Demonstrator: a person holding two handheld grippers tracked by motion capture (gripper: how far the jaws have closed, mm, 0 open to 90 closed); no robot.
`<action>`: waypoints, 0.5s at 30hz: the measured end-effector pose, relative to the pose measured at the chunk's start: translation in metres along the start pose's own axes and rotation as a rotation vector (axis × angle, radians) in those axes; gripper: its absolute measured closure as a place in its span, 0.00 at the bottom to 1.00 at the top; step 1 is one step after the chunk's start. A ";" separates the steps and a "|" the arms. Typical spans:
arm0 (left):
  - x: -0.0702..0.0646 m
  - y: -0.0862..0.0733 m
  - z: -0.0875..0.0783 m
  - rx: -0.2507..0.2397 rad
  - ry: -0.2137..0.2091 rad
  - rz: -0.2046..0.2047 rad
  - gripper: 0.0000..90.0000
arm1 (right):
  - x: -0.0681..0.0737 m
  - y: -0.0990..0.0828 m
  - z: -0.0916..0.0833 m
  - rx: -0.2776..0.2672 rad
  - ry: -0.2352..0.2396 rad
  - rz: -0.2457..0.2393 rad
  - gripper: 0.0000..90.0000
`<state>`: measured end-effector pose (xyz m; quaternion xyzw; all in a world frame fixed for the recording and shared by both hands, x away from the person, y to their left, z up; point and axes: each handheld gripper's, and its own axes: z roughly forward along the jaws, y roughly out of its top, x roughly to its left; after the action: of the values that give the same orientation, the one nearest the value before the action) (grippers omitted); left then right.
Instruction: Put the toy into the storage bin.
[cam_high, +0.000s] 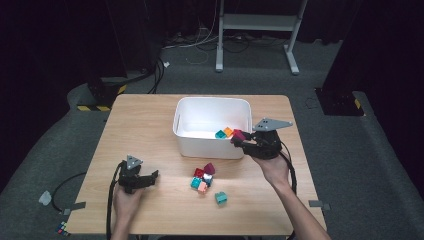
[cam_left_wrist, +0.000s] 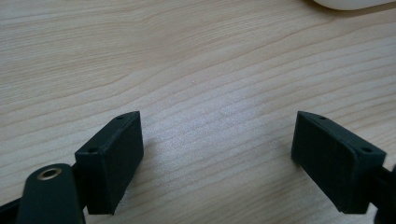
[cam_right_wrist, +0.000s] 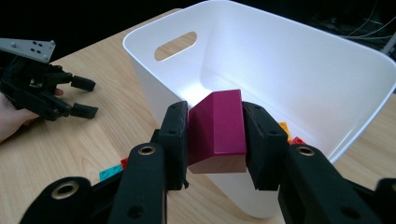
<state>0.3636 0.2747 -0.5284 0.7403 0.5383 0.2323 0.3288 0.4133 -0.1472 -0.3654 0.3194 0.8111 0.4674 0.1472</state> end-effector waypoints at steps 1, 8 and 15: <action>0.000 0.000 0.000 0.001 0.000 0.002 0.19 | -0.001 0.002 0.000 -0.005 0.002 0.001 0.71; 0.000 0.000 0.000 0.000 0.000 0.000 0.19 | -0.004 0.019 0.001 -0.009 0.005 -0.005 0.71; 0.000 0.000 0.000 0.000 0.000 0.000 0.19 | -0.010 0.036 0.007 -0.006 0.001 0.013 0.71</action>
<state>0.3636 0.2747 -0.5284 0.7405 0.5381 0.2322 0.3288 0.4384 -0.1364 -0.3394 0.3241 0.8076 0.4709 0.1449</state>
